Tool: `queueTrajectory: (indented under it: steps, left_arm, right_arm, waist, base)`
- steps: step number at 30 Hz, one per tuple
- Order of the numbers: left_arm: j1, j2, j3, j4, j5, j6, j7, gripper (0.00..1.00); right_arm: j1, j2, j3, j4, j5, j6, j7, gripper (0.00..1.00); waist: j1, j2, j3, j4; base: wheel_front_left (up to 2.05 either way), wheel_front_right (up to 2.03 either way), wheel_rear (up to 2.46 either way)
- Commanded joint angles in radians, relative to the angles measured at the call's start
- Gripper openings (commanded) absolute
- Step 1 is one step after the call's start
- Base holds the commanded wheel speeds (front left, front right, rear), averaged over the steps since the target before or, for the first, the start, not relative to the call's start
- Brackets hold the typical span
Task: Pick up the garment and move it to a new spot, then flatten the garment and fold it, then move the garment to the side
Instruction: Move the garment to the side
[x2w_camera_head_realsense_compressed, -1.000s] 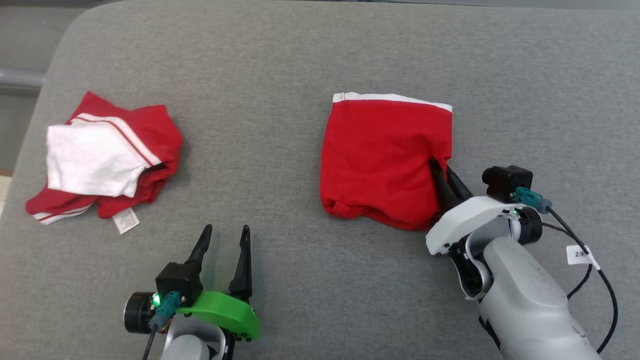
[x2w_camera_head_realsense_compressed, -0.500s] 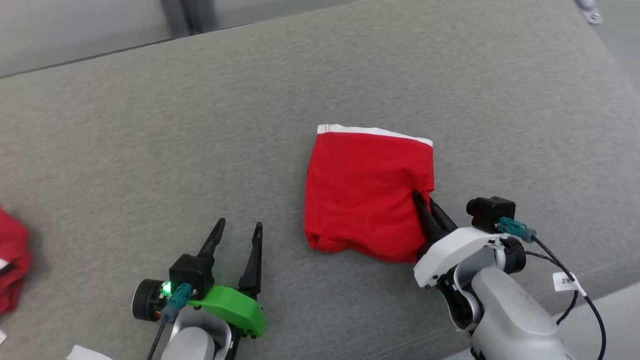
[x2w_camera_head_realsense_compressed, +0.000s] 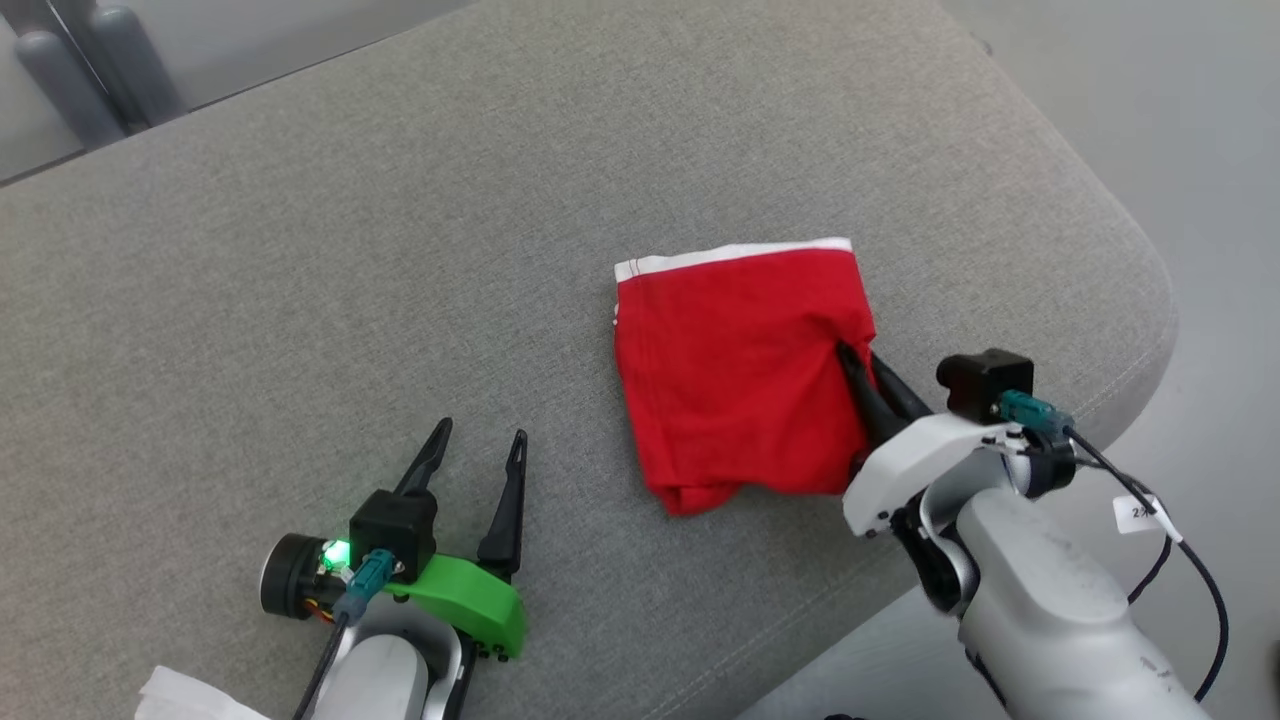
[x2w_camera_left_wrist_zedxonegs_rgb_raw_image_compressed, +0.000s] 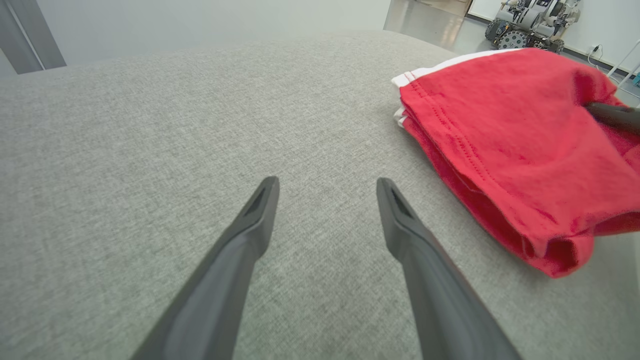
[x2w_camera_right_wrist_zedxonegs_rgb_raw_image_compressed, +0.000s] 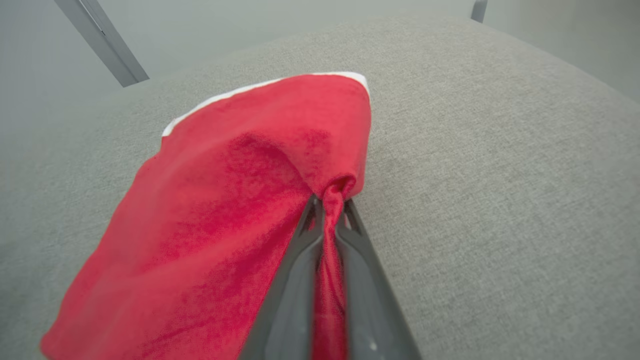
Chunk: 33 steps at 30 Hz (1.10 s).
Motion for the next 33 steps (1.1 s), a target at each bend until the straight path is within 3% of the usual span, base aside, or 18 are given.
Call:
queueTrajectory:
  steps: [1,9,17,23,24,28,33]
  left_arm:
    - [-0.022,0.008,0.007,0.001,0.018,-0.009,0.0,1.0]
    - [-0.065,0.01,0.027,-0.024,0.066,-0.023,0.0,1.0]
    - [-0.084,0.008,0.029,-0.068,0.086,-0.028,0.0,1.0]
    - [-0.079,0.007,0.035,-0.068,0.081,-0.015,0.0,1.0]
    - [-0.077,0.008,0.037,-0.07,0.077,-0.012,0.001,1.0]
    - [-0.07,0.009,0.037,-0.07,0.069,-0.003,0.001,1.0]
    - [-0.049,0.009,0.038,-0.082,0.046,0.01,0.001,1.0]
  right_arm:
    - [-0.037,-0.016,-0.005,0.018,-0.015,0.0,0.0,0.0]
    - [-0.24,-0.15,-0.065,0.215,-0.098,-0.001,0.0,0.0]
    - [-0.377,-0.325,-0.248,0.407,-0.149,-0.001,0.0,0.0]
    - [-0.422,-0.436,-0.408,0.453,-0.246,-0.001,0.0,0.0]
    - [-0.422,-0.45,-0.453,0.444,-0.269,-0.001,0.0,1.0]
    - [-0.398,-0.45,-0.632,0.382,-0.352,-0.001,0.0,1.0]
    - [-0.351,-0.363,-0.756,0.187,-0.439,-0.001,0.0,1.0]
  waist:
    - [0.0,-0.0001,0.059,0.046]
    - [0.0,-0.0001,0.154,0.194]
    - [0.0,-0.0001,0.203,0.318]
    - [0.0,-0.0001,0.21,0.364]
    - [0.0,-0.0001,0.211,0.367]
    - [0.0,-0.0001,0.2,0.375]
    - [0.0,-0.0001,0.16,0.386]
  base:
    - [0.0,0.0,0.0]
    - [0.0,0.0,0.0]
    - [0.0,0.0,0.0]
    - [0.0,0.0,0.0]
    - [0.0,0.0,0.0]
    - [0.0,0.0,0.0]
    - [0.0,0.0,0.0]
